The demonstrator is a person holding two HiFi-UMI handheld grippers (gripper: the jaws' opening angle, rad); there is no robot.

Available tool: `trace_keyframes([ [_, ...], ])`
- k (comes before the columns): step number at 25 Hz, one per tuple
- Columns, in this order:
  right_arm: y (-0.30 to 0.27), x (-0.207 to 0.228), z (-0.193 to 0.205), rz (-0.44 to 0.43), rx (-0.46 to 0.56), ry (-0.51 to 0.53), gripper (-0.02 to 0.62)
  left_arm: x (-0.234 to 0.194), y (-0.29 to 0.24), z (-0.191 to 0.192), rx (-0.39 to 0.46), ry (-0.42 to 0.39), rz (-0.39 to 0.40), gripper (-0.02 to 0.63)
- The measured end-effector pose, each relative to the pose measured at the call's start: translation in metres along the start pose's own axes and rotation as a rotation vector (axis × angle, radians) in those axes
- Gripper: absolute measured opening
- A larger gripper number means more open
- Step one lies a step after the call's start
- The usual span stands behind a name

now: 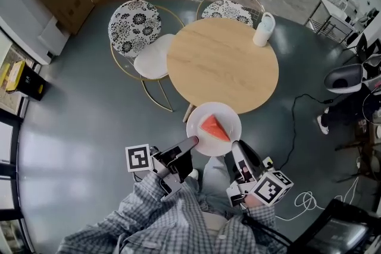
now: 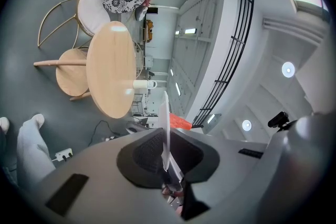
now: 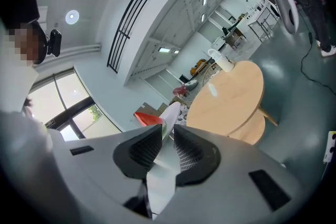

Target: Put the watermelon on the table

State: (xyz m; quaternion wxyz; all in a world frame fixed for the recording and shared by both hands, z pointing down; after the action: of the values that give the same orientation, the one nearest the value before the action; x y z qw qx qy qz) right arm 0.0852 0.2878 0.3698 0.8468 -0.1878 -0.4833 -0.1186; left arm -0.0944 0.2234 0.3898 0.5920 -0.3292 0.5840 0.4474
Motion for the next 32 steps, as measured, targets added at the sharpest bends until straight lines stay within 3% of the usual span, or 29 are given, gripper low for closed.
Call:
trace_keyframes([
  [16, -0.070, 0.030, -0.073, -0.069, -0.122, 0.032, 0.077, -0.020, -0.059, -0.047, 0.138, -0.009, -0.032, 0.034],
  [32, -0.127, 0.042, -0.150, -0.184, -0.261, 0.067, 0.077, -0.015, -0.117, -0.077, 0.329, -0.045, -0.045, 0.034],
])
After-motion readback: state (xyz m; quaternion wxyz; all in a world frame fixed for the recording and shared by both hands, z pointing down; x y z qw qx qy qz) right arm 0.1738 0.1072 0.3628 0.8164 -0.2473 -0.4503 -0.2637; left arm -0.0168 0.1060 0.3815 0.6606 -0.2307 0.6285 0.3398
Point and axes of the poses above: the fingertips, and each gripper's own axes: y backward along the fingers, x to its right, z out of its underside, the point moved 5 cm from there along y, backward along the fingers, and after that the axes turned 9 degrees about -y, right-handed, at the moved point
